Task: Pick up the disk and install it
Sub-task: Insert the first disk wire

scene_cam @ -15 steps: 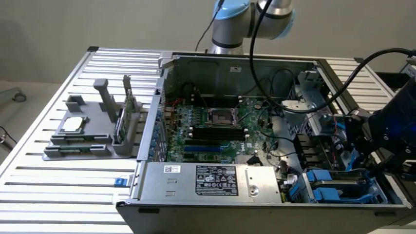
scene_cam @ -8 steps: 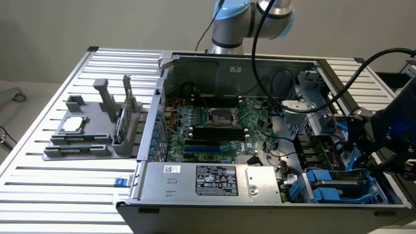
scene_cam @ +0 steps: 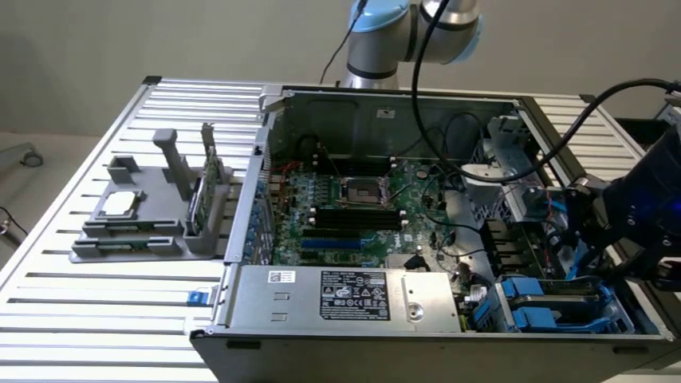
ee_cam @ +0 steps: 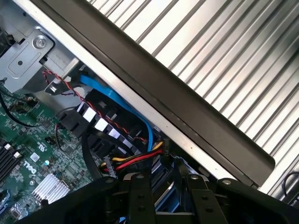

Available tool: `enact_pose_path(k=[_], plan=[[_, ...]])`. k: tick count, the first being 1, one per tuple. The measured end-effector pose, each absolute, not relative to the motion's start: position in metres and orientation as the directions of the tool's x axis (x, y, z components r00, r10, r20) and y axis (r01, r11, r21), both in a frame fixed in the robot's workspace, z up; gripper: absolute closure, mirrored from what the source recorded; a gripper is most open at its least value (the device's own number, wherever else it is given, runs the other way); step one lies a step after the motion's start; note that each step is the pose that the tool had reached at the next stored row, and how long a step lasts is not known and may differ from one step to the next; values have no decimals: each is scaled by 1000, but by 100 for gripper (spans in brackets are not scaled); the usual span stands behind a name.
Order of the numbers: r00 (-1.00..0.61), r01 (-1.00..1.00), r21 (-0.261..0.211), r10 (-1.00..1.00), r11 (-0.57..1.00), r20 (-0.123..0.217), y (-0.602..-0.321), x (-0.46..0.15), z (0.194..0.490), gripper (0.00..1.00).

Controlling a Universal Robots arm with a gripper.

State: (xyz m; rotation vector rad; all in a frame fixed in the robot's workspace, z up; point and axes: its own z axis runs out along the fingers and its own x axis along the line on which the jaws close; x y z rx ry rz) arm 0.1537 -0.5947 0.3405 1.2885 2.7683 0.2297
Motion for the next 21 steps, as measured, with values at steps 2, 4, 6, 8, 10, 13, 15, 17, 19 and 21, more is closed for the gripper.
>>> enact_pose_path(k=[2, 4, 6, 8, 10, 13, 15, 17, 19, 21], plan=[[-643, 754, 169, 766, 635, -9, -593, 154, 340, 67], [-643, 754, 169, 766, 635, -9, -592, 154, 340, 67], [-643, 754, 169, 766, 635, -9, -592, 155, 339, 67], [-643, 754, 169, 766, 635, -9, -592, 156, 339, 67], [-643, 754, 169, 766, 635, -9, -591, 156, 339, 67], [-643, 754, 169, 766, 635, -9, -591, 156, 338, 67], [-643, 754, 168, 766, 635, -8, -591, 156, 338, 67], [-643, 754, 167, 766, 635, -7, -591, 156, 338, 69], [-643, 755, 166, 766, 635, -6, -591, 156, 338, 76], [-643, 755, 165, 766, 635, -5, -591, 156, 338, 83]])
